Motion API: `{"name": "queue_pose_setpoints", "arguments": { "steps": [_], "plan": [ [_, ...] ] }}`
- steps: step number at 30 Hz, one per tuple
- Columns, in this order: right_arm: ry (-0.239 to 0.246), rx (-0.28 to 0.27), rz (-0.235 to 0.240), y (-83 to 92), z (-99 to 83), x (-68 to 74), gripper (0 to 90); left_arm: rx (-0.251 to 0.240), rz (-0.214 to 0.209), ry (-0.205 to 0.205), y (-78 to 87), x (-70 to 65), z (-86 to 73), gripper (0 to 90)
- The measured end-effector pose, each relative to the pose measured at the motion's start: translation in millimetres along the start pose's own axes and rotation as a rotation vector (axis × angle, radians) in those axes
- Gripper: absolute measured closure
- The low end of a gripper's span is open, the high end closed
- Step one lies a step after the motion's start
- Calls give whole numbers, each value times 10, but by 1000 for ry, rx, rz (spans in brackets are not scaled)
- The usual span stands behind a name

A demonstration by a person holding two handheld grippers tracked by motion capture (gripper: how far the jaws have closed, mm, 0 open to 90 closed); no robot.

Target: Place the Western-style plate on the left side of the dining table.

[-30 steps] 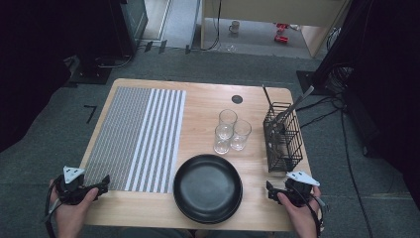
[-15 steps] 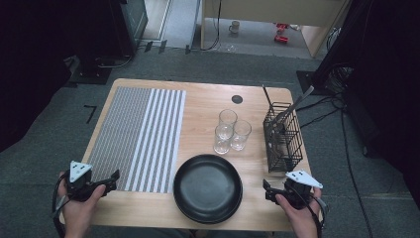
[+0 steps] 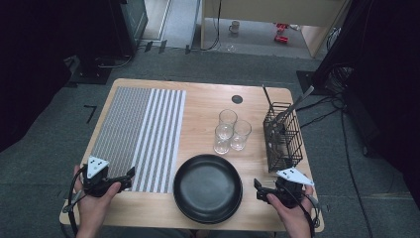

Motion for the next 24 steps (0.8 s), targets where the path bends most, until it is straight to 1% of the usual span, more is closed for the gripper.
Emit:
{"name": "queue_pose_setpoints", "arguments": {
  "steps": [4, 6, 9, 12, 14, 15, 19, 22, 24],
  "plan": [
    [6, 0, 15, -33, 20, 84, 3, 1, -13, 4, -29, -48, 8, 0],
    [10, -4, 18, -50, 35, 129, 2, 6, -28, 9, -42, -79, 1, 0],
    [13, -4, 31, -73, 68, 198, 2, 19, -45, -5, -63, -147, 4, 0],
    [27, -2, 42, -103, 121, 269, 2, 15, -65, -5, -84, -199, 49, 0],
    [41, -3, 46, -118, 159, 315, 3, 13, -78, -6, -98, -218, 74, 0],
    [47, -3, 51, -123, 179, 335, 3, 14, -79, -12, -109, -224, 81, 0],
    [64, -8, 60, -151, 245, 402, 2, 24, -90, 1, -142, -232, 99, 0],
    [60, -2, 70, -177, 271, 452, 2, 28, -97, 6, -152, -239, 132, 0],
    [64, 5, 77, -194, 274, 483, 2, 23, -100, 4, -147, -263, 157, 0]
  ]
}}
Point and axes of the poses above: each handheld gripper's, and its own axes: y roughly backward along the jaws, z roughly out of its top, x roughly to its left, the point moved 3 cm from there along -y, roughly forward along the jaws, and after that the axes turned 10 degrees about -x, right-handed, at the moved point
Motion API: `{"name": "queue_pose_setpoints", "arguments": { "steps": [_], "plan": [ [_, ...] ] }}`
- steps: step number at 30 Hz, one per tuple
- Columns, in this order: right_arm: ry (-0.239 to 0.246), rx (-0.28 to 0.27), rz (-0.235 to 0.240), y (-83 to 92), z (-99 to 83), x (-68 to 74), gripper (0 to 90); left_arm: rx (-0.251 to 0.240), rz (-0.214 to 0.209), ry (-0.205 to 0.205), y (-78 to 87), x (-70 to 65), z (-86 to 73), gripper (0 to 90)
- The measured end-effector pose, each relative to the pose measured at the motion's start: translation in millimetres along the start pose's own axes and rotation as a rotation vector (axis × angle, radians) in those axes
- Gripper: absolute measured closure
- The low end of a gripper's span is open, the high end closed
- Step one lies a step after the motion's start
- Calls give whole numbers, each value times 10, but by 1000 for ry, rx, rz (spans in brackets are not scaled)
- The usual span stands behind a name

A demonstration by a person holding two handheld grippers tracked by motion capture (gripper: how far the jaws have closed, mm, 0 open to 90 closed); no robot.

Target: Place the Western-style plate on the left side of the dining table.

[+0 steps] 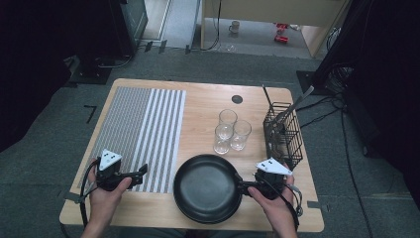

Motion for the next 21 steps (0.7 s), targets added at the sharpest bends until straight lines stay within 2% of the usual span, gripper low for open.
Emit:
{"name": "queue_pose_setpoints", "arguments": {
  "steps": [6, 16, 17, 19, 21],
  "plan": [
    [-15, -12, 11, -10, 1, 29, 3, -10, -25, -7, -15, -116, 2, 0],
    [-45, -29, 47, -84, -123, 208, 4, -9, -88, -28, -64, -441, -188, 0],
    [-44, -37, 53, -91, -120, 239, 29, -11, -92, -31, -74, -469, -201, 0],
    [-35, -54, 51, -102, -126, 298, 139, -12, -101, -41, -90, -519, -221, 0],
    [-39, -57, 53, -119, -135, 340, 145, -21, -112, -39, -100, -563, -238, 0]
  ]
}}
Point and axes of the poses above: each handheld gripper's, and its own axes: y roughly backward along the jaws, z roughly out of its top, x roughly to its left, the point moved 3 cm from there along -y, roughly forward along the jaws, and after that the axes turned 10 degrees about -x, right-handed, at the moved point
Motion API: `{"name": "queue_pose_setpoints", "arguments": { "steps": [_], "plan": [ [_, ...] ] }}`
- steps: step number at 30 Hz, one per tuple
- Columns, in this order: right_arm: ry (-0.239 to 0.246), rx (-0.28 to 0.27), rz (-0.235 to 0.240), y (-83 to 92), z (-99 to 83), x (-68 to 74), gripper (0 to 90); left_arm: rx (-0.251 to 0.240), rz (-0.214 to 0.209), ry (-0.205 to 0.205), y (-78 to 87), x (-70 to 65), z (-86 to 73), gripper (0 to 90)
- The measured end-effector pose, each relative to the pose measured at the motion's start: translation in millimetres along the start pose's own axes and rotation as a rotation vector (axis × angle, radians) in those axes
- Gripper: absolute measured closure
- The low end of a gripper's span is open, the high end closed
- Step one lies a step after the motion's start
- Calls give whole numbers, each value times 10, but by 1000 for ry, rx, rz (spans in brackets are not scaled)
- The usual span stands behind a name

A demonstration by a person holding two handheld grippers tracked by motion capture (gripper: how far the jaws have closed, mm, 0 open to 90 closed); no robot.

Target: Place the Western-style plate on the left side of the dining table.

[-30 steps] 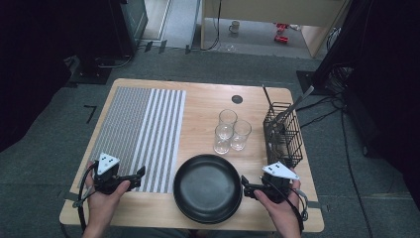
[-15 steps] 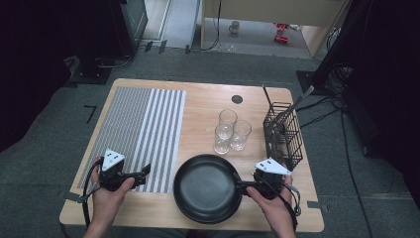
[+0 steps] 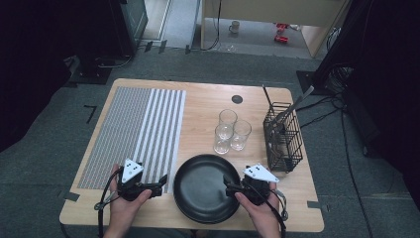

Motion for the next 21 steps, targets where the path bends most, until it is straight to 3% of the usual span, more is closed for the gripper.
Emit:
{"name": "queue_pose_setpoints", "arguments": {
  "steps": [4, 10, 13, 18, 19, 21],
  "plan": [
    [-5, -13, 7, -7, -36, 33, 152, 8, -23, -23, -36, -75, -46, 0],
    [-63, -33, 11, 27, -137, -4, 193, 4, -66, 6, -87, -170, -96, 5],
    [-89, -48, 0, 63, -160, -43, 294, -15, -74, 20, -94, -237, -110, 122],
    [-103, -56, 6, 106, -175, -56, 392, -11, -100, 14, -109, -328, -154, 157],
    [-109, -47, 26, 102, -187, -49, 425, -4, -128, 6, -118, -371, -179, 202],
    [-107, -35, 66, 88, -204, -11, 425, -5, -143, 2, -121, -412, -199, 265]
  ]
}}
Point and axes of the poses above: each handheld gripper's, and its own axes: y roughly backward along the jaws, z roughly out of its top, x roughly to its left, the point moved 3 cm from there along -y, roughly forward along the jaws, and after that the axes turned 10 degrees about -x, right-handed, at the moved point
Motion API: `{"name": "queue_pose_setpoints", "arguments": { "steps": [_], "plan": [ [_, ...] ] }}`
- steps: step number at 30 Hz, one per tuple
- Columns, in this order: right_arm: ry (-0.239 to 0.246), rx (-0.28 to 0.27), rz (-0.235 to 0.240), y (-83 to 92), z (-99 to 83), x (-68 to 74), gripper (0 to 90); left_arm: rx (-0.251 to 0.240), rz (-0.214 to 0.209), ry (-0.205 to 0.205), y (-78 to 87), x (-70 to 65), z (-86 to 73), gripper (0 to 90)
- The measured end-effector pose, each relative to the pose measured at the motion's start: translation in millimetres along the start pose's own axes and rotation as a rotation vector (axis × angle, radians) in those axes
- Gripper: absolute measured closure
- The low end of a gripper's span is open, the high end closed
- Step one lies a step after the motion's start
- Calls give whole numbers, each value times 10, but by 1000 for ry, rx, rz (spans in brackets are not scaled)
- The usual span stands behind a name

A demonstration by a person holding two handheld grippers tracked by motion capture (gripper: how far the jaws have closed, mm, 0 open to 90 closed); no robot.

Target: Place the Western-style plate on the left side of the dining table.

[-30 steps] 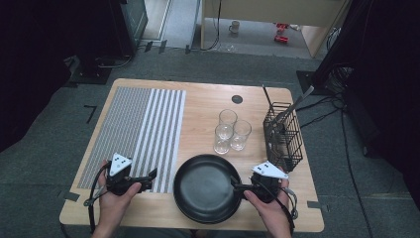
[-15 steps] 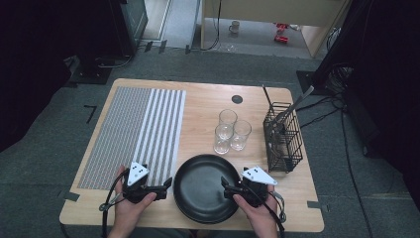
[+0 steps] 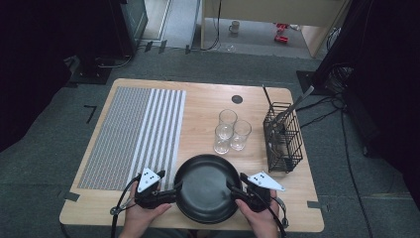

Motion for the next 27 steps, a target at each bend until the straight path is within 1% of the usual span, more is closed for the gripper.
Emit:
{"name": "queue_pose_setpoints", "arguments": {
  "steps": [2, 5, 6, 7, 9, 12, 13, 14, 15, 17, 19, 20, 23, 25, 26, 27],
  "plan": [
    [14, -3, -9, -25, -14, 30, 426, 4, -13, 0, -5, -21, -14, 311],
    [27, -17, -23, -48, -29, 65, 470, 13, -30, 7, -11, -34, -35, 372],
    [29, -20, -31, -57, -38, 72, 469, 13, -29, 9, -12, -39, -41, 380],
    [33, -27, -51, -62, -46, 68, 471, 15, -28, 8, -10, -40, -47, 392],
    [33, -43, -70, -55, -61, 44, 493, 19, -26, 11, -9, -43, -65, 411],
    [21, -69, -74, -27, -84, -32, 543, 29, -30, 10, -13, -44, -106, 438],
    [32, -77, -73, -18, -98, -57, 561, 33, -29, 10, -15, -42, -120, 442],
    [33, -88, -67, -15, -115, -75, 551, 33, -27, 13, -20, -41, -133, 444],
    [10, -78, -62, -11, -133, -92, 557, 33, -29, 15, -23, -38, -144, 446],
    [-14, -76, -47, 0, -161, -112, 584, 27, -34, 17, -24, -35, -153, 444],
    [-5, -68, -53, 8, -189, -123, 608, 21, -34, 7, -22, -36, -157, 443],
    [-9, -72, -52, 13, -197, -125, 613, 18, -34, 7, -22, -38, -161, 444],
    [-26, -78, -64, 25, -209, -132, 658, 17, -41, 32, -23, -37, -171, 449],
    [-31, -82, -73, 34, -211, -138, 691, 14, -47, 39, -24, -31, -178, 449],
    [-51, -81, -73, 42, -211, -146, 707, 10, -49, 40, -24, -29, -183, 449],
    [-72, -85, -80, 52, -211, -155, 756, 7, -51, 40, -23, -27, -187, 448]
  ]
}}
Point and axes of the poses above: each handheld gripper's, and its own axes: y roughly backward along the jaws, z roughly out of its top, x roughly to its left, the point moved 3 cm from there along -y, roughly forward along the jaws, and after that the axes turned 10 degrees about -x, right-handed, at the moved point
